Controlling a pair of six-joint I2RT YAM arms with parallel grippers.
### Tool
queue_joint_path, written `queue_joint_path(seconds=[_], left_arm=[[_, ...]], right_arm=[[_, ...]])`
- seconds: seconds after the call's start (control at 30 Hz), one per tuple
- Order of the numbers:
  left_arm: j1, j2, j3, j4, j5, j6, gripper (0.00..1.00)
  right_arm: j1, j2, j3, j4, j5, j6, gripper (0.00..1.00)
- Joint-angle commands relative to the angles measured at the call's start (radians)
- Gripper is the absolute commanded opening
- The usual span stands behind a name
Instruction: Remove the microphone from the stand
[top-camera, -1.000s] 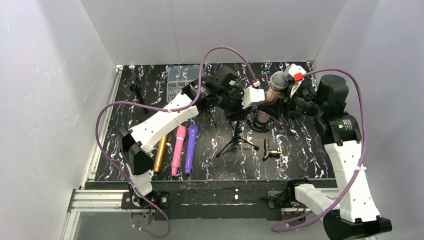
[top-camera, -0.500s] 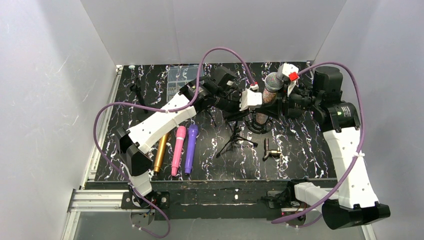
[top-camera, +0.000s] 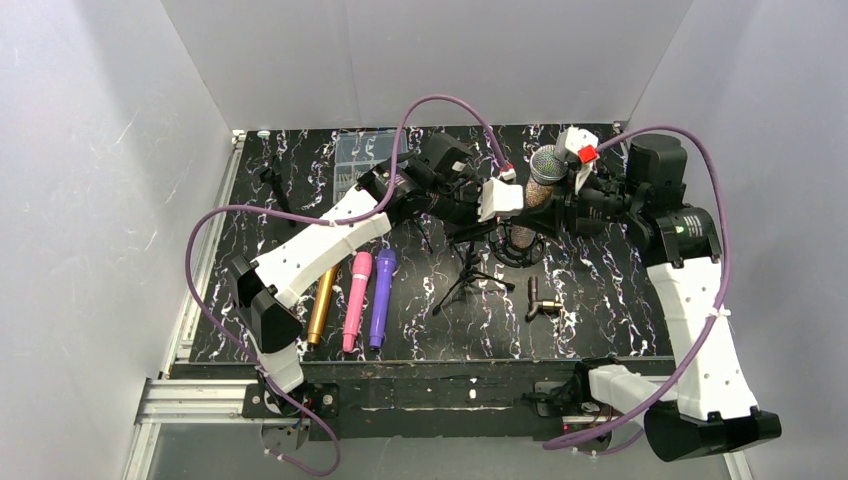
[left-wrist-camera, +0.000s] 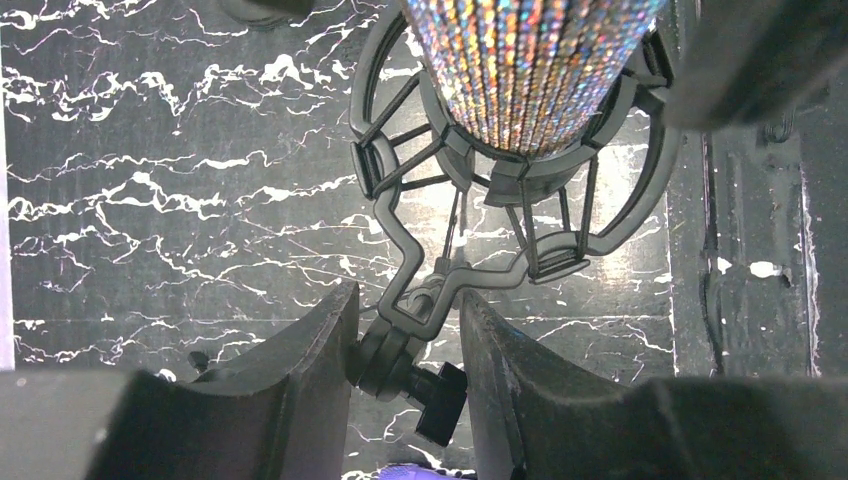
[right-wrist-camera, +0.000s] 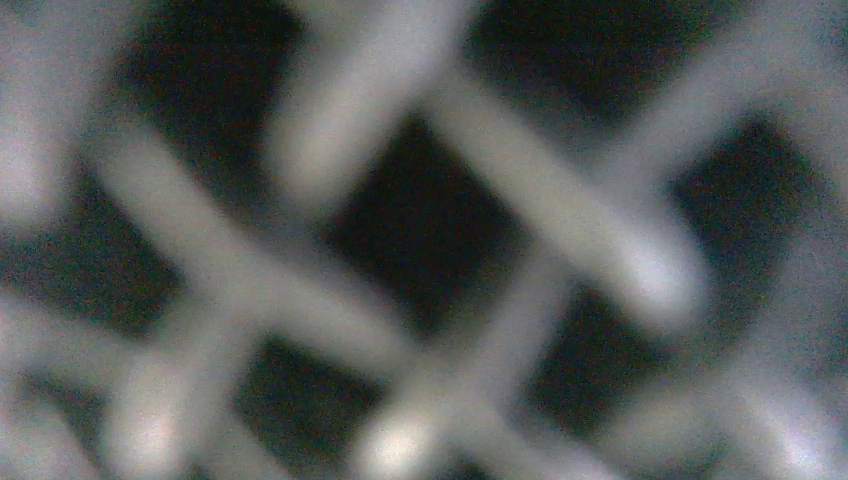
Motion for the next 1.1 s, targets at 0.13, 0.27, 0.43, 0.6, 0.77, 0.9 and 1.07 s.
queue_joint_path(seconds=[0.13, 0.27, 0.43, 0.6, 0.77, 0.9, 1.07], left_arm=[[0.013, -0.01, -0.053, -0.232, -0.129, -0.016, 0.0], [0.014, -0.008, -0.05, -0.219, -0.142, -0.039, 0.0], [0.014, -0.004, -0.035, -0.22, -0.142, -0.056, 0.0], [0.015, -0.004, -0.039, -0.221, -0.141, -0.06, 0.0], [0.015, -0.007, -0.042, -0.213, -0.132, -0.1, 0.0], [0.015, -0.012, -0.048, -0.207, -0.13, -0.125, 0.0], [0.015, -0.019, -0.061, -0.188, -0.156, -0.138, 0.0]], right_arm=[[-0.015, -0.12, -0.047, 0.218, 0.256, 0.195, 0.01], [-0.015, -0.132, -0.044, 0.226, 0.289, 0.256, 0.01], [-0.015, -0.144, -0.079, 0.237, 0.275, 0.274, 0.01], [-0.014, -0.148, -0.087, 0.247, 0.263, 0.276, 0.01], [-0.016, -0.146, -0.064, 0.242, 0.254, 0.289, 0.01], [-0.016, -0.153, -0.054, 0.231, 0.218, 0.3, 0.01], [-0.022, -0.169, -0.058, 0.214, 0.215, 0.292, 0.01]])
